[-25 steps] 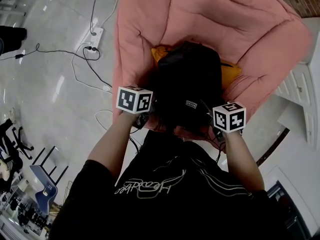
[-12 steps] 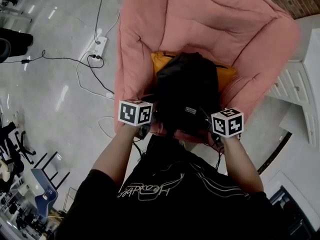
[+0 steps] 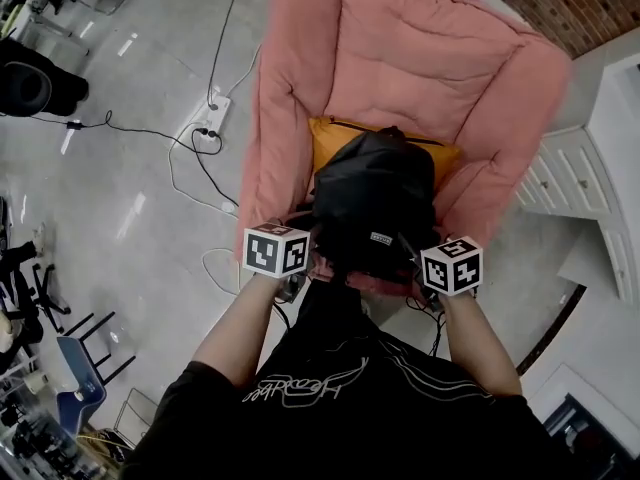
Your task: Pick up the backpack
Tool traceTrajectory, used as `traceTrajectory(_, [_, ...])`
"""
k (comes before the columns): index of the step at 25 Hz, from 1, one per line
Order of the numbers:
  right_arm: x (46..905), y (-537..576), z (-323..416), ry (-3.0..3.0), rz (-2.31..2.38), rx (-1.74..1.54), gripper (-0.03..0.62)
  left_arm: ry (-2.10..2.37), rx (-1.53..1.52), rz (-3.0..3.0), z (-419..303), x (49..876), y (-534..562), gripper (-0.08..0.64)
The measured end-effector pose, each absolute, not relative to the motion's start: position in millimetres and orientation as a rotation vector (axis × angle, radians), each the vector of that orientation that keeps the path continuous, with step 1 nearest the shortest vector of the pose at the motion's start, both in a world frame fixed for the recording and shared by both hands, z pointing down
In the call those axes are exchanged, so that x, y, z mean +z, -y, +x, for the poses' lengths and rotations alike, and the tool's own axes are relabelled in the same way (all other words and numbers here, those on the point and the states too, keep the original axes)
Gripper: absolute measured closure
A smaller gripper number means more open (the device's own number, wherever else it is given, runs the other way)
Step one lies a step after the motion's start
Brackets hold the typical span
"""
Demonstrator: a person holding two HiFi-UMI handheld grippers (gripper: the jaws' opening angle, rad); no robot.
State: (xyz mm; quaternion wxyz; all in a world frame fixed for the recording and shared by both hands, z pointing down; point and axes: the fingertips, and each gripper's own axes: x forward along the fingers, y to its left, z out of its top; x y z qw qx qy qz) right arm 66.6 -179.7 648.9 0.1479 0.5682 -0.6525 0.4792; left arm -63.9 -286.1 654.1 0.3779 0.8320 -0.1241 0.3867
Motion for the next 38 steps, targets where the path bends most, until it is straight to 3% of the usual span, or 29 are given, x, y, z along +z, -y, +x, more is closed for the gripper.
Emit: traceTrajectory(38, [360.2, 58.9, 14.0, 2.238, 1.762, 0.786, 0.548, 0.505, 0.557, 2.576, -123.2, 340.4, 157.3, 0.506])
